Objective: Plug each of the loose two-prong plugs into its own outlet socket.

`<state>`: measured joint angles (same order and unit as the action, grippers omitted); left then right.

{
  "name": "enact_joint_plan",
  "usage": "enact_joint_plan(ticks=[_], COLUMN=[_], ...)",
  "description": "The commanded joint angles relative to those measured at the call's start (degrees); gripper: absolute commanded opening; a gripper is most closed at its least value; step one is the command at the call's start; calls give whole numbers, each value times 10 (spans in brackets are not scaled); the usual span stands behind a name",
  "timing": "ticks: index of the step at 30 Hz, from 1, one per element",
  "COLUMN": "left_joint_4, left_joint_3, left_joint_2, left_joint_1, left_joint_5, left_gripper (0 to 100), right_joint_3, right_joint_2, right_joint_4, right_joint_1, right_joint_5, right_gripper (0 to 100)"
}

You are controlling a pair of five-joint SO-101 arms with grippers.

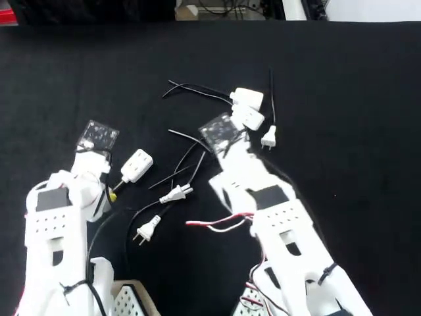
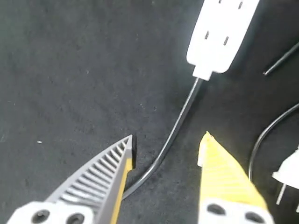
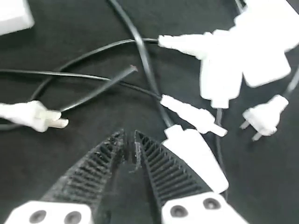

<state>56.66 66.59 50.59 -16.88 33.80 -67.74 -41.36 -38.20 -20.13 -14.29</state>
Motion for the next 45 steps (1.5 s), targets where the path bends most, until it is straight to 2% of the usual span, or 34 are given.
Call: enact_joint_plan(ticks=[1, 6, 8, 10, 13, 17, 20, 28, 32, 38, 45], left_joint_4=[-47, -117, -120, -120, -120, -120, -120, -84, -76, -25, 49], left_joint_3=[50, 125, 133, 141, 161, 184, 204, 240, 265, 288, 309], left_joint_2=[19, 29, 39, 53, 75, 116, 153, 259, 316, 411, 527], left_joint_1=[-5, -3, -3, -3, -3, -3, -3, -4, -3, -3, -3], left_joint_5=[-11, -11, -11, -11, -11, -9, -9, -8, -8, -8, -8], left_gripper=[235, 234, 234, 234, 234, 235, 235, 235, 235, 235, 235], right_joint_3=[39, 160, 207, 246, 292, 352, 400, 488, 520, 541, 545], right_joint_2=[-7, 36, 68, 103, 160, 247, 313, 464, 504, 542, 560], right_joint_4=[-45, -177, -202, -206, -204, -203, -188, -145, -146, -146, -142], right_joint_1=[5, 82, 111, 149, 201, 236, 251, 251, 258, 256, 256], right_joint_5=[-4, -9, -32, -38, -38, -19, 54, 141, 144, 145, 145], right_gripper=[16, 16, 16, 27, 104, 93, 90, 90, 90, 129, 126])
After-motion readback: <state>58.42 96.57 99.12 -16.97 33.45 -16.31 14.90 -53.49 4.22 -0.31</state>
